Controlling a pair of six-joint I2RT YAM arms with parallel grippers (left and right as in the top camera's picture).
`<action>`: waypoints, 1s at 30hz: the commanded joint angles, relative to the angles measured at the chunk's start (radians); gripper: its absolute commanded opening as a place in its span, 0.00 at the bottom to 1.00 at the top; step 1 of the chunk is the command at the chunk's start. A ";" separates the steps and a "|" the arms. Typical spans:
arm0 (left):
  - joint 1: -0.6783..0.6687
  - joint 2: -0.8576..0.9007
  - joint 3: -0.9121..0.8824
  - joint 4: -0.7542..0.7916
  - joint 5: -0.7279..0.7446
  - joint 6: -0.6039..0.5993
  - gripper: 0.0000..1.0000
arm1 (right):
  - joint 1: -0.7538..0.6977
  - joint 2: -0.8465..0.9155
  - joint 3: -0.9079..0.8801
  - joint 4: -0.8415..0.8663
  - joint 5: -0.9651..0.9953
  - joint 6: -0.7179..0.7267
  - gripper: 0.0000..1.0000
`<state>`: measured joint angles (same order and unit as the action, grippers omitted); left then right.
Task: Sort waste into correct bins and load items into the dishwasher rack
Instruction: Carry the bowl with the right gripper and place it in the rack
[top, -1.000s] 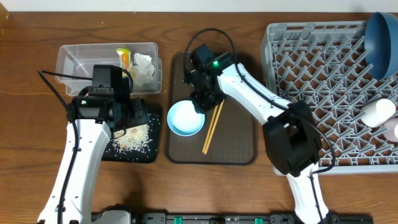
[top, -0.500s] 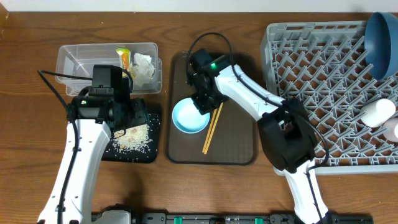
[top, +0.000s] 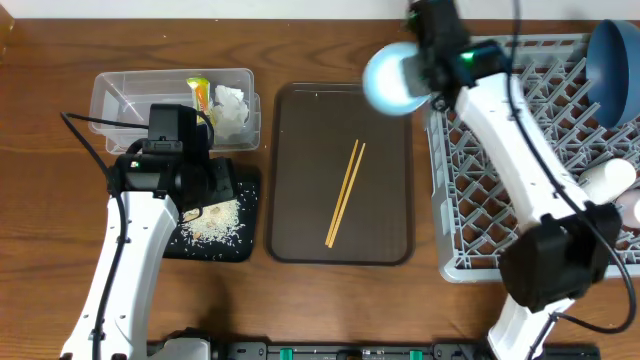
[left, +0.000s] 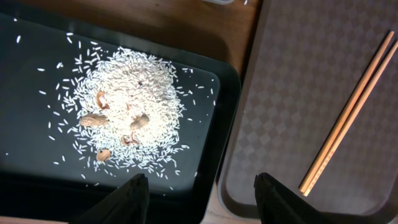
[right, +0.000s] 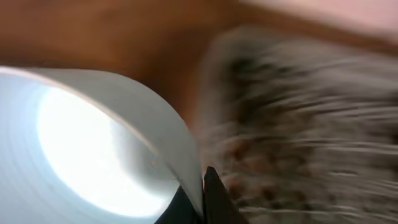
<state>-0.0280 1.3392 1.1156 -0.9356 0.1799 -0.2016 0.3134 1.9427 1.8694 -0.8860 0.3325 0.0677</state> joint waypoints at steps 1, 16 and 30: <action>-0.001 -0.006 0.008 -0.002 -0.009 0.014 0.58 | -0.038 0.008 0.006 0.039 0.453 0.006 0.01; -0.001 -0.006 0.008 -0.002 -0.009 0.014 0.58 | -0.213 0.092 0.000 0.171 0.952 0.093 0.01; -0.001 -0.006 0.008 -0.002 -0.009 0.014 0.58 | -0.294 0.200 -0.019 0.151 0.942 0.096 0.01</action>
<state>-0.0280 1.3392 1.1156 -0.9356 0.1799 -0.2012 0.0269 2.1040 1.8618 -0.7303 1.2469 0.1341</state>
